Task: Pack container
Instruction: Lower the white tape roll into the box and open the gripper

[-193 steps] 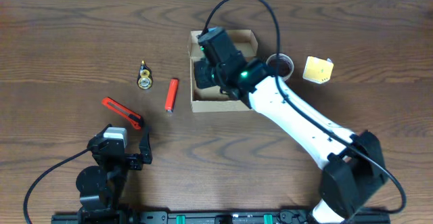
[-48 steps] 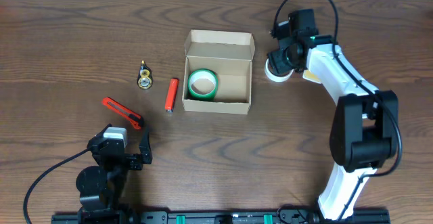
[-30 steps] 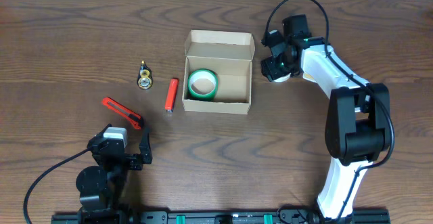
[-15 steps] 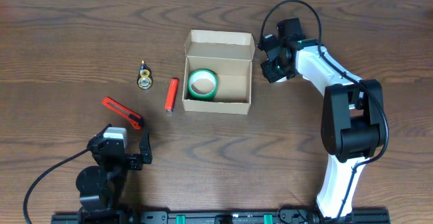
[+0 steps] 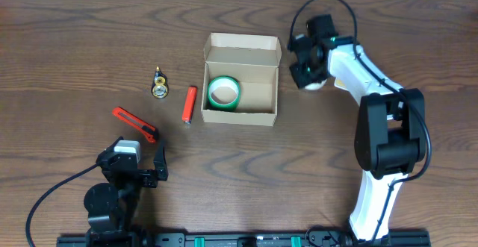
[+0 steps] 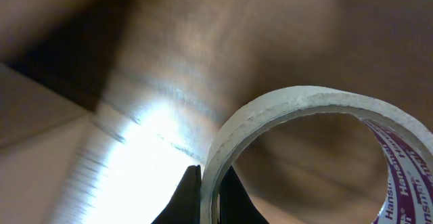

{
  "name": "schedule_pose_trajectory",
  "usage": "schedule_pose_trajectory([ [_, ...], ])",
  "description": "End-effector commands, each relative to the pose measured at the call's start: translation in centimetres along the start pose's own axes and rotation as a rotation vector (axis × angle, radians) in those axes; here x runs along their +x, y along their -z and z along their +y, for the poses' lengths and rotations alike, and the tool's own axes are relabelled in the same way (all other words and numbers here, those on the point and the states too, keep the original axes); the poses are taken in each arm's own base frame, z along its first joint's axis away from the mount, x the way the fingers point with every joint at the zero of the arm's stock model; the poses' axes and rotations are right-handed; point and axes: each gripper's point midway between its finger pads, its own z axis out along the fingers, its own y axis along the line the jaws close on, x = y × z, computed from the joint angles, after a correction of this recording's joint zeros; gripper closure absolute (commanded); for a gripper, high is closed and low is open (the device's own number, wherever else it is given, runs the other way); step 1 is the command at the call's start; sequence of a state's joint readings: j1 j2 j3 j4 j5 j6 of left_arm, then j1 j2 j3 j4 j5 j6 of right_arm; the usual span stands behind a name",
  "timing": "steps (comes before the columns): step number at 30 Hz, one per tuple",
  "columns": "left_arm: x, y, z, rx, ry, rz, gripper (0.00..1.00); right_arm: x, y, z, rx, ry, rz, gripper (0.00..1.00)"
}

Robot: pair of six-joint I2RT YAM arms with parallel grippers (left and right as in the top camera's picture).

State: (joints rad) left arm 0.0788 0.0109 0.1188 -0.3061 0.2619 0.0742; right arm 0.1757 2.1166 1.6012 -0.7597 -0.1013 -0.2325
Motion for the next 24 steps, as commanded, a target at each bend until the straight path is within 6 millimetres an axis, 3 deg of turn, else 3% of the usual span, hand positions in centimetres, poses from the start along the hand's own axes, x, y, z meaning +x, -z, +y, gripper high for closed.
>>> schedule_pose_trajectory([
  [1,1.0,-0.3,0.2,-0.009,0.017,0.019,0.05,-6.9,9.8,0.6,0.049,-0.014,-0.254,0.99],
  [2,1.0,-0.3,0.2,-0.009,0.017,0.019,0.05,-8.1,12.0,1.3,0.049,-0.017,-0.307,0.99],
  [5,1.0,-0.3,0.2,-0.009,0.016,0.019,0.05,-9.7,15.9,3.7,0.033,0.01,-0.398,0.99],
  [8,1.0,-0.3,0.2,-0.009,0.017,0.019,0.05,-10.1,17.2,8.2,-0.036,0.087,-0.429,0.99],
  [12,1.0,-0.3,0.2,-0.009,0.017,0.019,0.05,-9.3,15.5,15.5,-0.133,0.179,-0.376,0.99],
  [16,1.0,-0.3,0.2,-0.009,0.017,0.019,0.05,-8.2,13.4,20.3,-0.183,0.204,-0.317,0.99],
  [19,1.0,-0.3,0.2,-0.009,0.017,0.019,0.05,-6.8,11.3,22.0,-0.157,0.172,-0.241,0.99],
  [24,1.0,-0.3,0.2,-0.009,0.017,0.019,0.05,-4.8,9.2,22.8,-0.084,0.133,-0.155,0.99],
])
